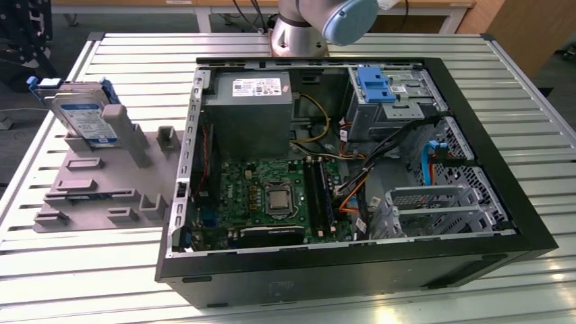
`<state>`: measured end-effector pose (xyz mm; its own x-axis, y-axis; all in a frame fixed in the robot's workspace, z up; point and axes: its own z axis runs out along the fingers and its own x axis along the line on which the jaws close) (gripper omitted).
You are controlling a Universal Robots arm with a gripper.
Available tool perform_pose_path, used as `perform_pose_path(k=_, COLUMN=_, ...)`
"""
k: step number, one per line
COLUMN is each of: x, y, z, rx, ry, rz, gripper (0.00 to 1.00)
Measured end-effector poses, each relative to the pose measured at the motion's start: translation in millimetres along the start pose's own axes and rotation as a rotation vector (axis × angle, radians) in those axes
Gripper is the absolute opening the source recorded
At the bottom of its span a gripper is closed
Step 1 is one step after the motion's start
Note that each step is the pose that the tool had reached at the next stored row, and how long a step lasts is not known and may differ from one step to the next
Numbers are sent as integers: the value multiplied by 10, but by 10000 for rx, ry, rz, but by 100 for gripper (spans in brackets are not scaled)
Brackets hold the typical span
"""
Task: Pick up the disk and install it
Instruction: 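Pick up the disk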
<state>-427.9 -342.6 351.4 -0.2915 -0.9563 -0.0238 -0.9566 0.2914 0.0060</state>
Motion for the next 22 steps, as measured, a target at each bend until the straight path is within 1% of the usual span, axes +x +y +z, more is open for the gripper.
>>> perform_pose_path(k=3, x=2, y=4, z=1, rx=-12, ry=4, rz=-477, gripper=11)
perform_pose_path(k=18, x=2, y=5, z=1, rx=-12, ry=4, rz=-504, gripper=11)
perform_pose_path(k=19, x=2, y=5, z=1, rx=-17, ry=6, rz=-717, gripper=11)
perform_pose_path(k=20, x=2, y=5, z=1, rx=-19, ry=6, rz=-825, gripper=11)
perform_pose_path(k=22, x=2, y=5, z=1, rx=-20, ry=6, rz=-833, gripper=11)
